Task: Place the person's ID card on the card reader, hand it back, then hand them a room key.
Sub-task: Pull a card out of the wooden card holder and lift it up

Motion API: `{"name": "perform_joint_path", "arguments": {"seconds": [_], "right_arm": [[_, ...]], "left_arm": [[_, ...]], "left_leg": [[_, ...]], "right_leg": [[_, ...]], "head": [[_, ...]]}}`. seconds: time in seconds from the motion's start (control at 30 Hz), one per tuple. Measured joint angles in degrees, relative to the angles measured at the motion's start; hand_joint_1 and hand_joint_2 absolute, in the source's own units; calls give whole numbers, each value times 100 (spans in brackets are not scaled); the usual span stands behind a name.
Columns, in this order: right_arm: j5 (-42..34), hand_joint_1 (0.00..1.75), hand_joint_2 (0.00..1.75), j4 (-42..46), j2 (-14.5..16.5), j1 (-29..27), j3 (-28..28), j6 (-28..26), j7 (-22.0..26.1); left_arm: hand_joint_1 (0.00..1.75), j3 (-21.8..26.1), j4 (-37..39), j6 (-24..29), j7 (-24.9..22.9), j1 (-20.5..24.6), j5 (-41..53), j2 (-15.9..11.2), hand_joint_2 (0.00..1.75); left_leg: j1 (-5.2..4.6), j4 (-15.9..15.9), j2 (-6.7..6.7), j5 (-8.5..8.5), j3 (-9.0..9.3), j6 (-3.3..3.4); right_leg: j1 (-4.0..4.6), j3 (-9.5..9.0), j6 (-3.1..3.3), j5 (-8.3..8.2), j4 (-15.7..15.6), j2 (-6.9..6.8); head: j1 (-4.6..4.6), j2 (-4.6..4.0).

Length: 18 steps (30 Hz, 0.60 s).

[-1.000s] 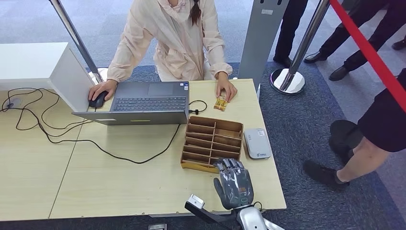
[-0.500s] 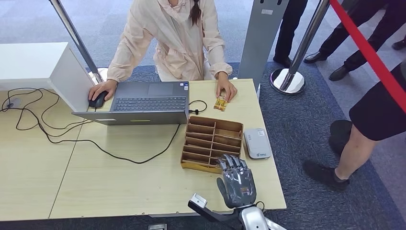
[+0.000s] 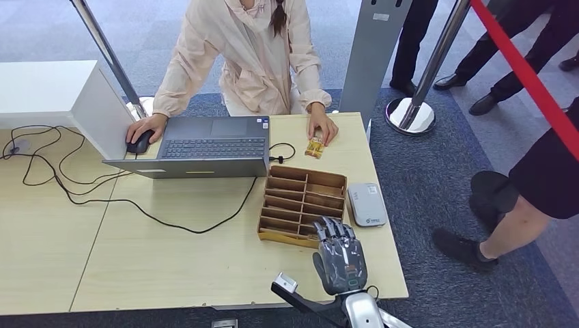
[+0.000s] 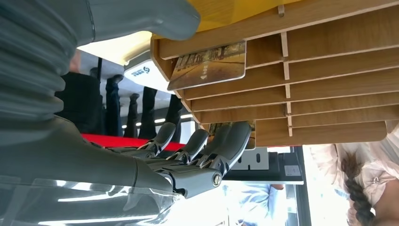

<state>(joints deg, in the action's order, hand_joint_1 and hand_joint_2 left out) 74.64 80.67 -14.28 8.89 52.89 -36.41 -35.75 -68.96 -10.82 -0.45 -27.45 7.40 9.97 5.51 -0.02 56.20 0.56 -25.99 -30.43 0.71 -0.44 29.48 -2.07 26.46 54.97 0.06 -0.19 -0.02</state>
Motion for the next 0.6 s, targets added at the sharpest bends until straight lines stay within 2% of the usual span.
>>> {"name": "perform_joint_path", "arguments": {"seconds": [0.6], "right_arm": [[36,53,175,-160,42,0,-203,97,-14]], "left_arm": [[0,2,0,-30,81,0,0,2,0]], "left_leg": [[0,0,0,0,0,0]], "right_leg": [[0,0,0,0,0,0]], "head": [[0,0]]}}
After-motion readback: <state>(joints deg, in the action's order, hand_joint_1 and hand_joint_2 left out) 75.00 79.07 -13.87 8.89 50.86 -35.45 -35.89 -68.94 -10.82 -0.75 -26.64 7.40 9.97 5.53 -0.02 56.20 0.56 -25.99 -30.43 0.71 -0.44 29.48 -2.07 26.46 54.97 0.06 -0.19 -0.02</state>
